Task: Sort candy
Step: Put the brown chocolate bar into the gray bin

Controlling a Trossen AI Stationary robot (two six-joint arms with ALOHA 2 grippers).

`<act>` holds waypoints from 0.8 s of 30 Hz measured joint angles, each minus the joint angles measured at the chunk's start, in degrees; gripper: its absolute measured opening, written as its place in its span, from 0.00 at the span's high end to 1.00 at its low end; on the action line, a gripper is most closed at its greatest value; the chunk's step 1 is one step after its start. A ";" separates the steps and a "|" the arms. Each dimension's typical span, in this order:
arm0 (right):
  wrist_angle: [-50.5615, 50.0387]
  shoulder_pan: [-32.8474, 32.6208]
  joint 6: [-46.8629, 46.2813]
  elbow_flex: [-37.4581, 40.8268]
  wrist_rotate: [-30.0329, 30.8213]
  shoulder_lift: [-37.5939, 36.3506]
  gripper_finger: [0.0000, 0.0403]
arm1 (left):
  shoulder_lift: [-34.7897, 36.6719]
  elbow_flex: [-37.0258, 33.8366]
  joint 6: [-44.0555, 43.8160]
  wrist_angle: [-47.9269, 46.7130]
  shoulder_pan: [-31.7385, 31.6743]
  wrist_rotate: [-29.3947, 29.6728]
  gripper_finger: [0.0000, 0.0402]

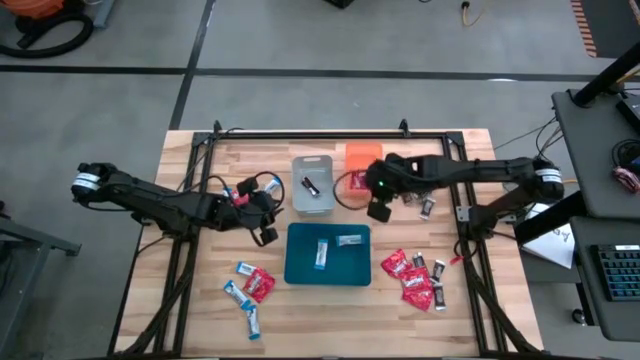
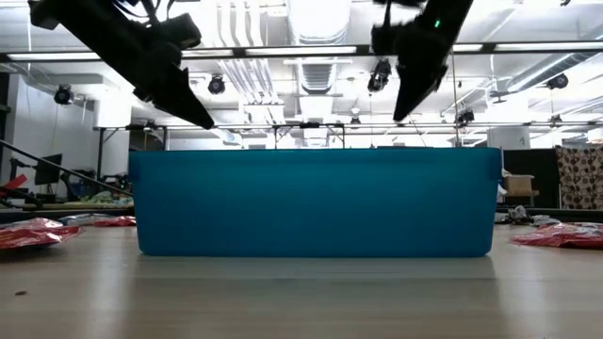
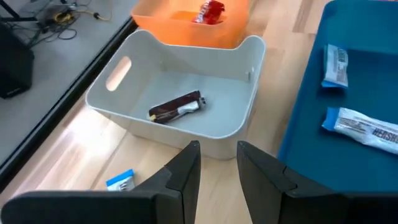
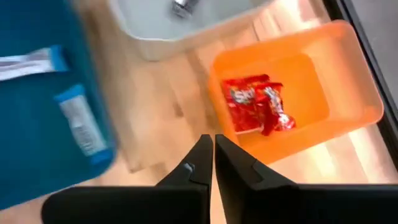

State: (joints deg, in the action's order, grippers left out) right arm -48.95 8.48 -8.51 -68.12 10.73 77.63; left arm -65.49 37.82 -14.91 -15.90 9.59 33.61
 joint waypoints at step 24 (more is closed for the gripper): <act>-11.92 16.60 -14.61 11.64 -3.70 3.07 0.86 | 0.00 4.42 -7.30 -17.65 -0.05 4.79 0.78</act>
State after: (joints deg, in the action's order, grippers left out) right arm -60.87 25.08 -23.11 -56.48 7.04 80.71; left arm -65.49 42.24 -22.21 -33.55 9.54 38.39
